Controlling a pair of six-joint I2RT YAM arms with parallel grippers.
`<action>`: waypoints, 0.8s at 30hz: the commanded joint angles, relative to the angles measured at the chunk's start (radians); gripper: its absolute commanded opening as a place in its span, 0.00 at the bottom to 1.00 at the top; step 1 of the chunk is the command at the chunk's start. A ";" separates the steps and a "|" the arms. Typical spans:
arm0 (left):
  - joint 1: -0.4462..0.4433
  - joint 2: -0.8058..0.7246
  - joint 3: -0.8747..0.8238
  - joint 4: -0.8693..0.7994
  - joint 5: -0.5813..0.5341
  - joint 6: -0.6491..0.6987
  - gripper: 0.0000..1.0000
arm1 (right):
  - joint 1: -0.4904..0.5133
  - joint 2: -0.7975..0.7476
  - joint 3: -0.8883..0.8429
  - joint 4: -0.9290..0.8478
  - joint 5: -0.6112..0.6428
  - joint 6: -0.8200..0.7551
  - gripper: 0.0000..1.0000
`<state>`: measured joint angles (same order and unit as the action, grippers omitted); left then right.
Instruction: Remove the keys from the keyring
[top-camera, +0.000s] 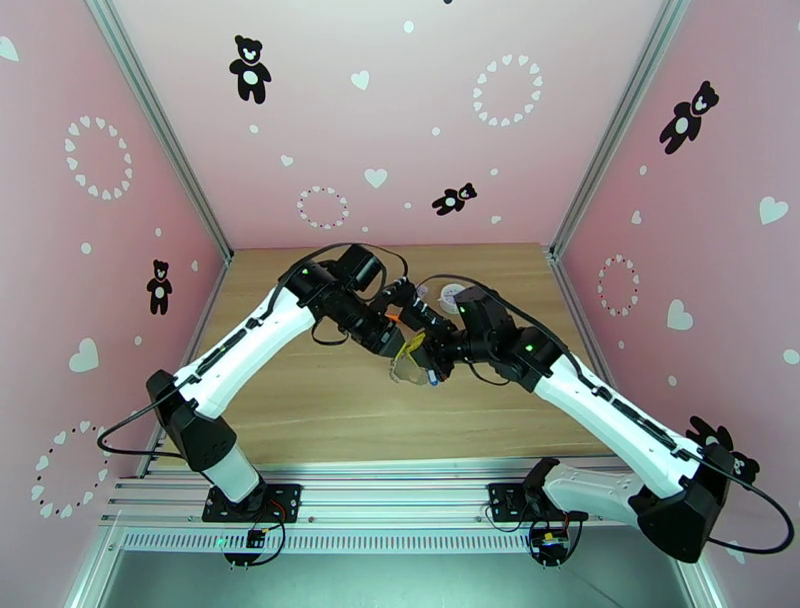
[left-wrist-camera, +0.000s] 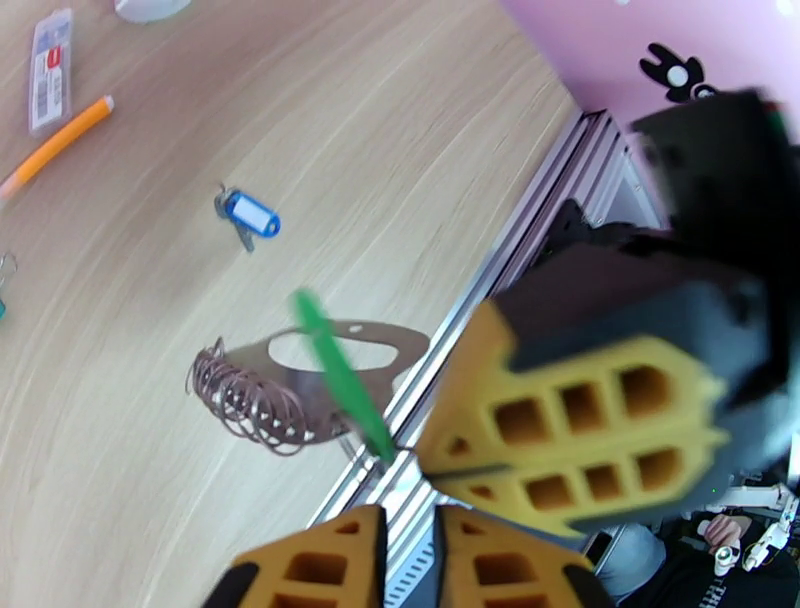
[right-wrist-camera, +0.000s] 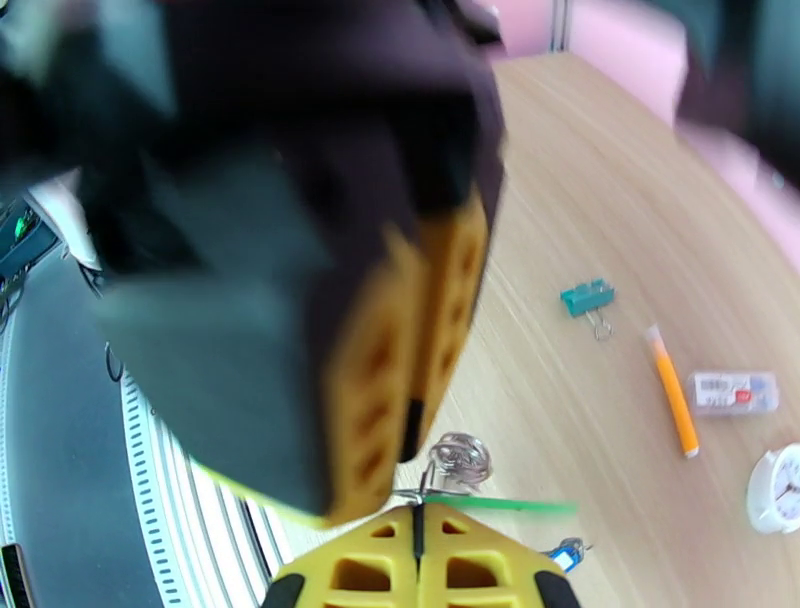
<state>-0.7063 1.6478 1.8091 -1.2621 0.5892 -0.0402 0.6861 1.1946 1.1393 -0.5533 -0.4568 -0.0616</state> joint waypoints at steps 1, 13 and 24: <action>0.010 -0.115 -0.051 0.103 0.053 -0.022 0.27 | -0.024 0.001 0.029 -0.001 -0.046 0.057 0.00; -0.011 -0.555 -0.715 0.940 -0.143 0.144 0.48 | -0.100 -0.007 0.098 -0.031 -0.176 0.178 0.00; -0.021 -0.509 -0.852 1.217 -0.063 0.305 0.59 | -0.105 -0.035 0.120 -0.010 -0.227 0.241 0.00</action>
<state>-0.7170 1.1130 0.9524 -0.1562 0.4862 0.2077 0.5846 1.1908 1.2205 -0.5804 -0.6445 0.1505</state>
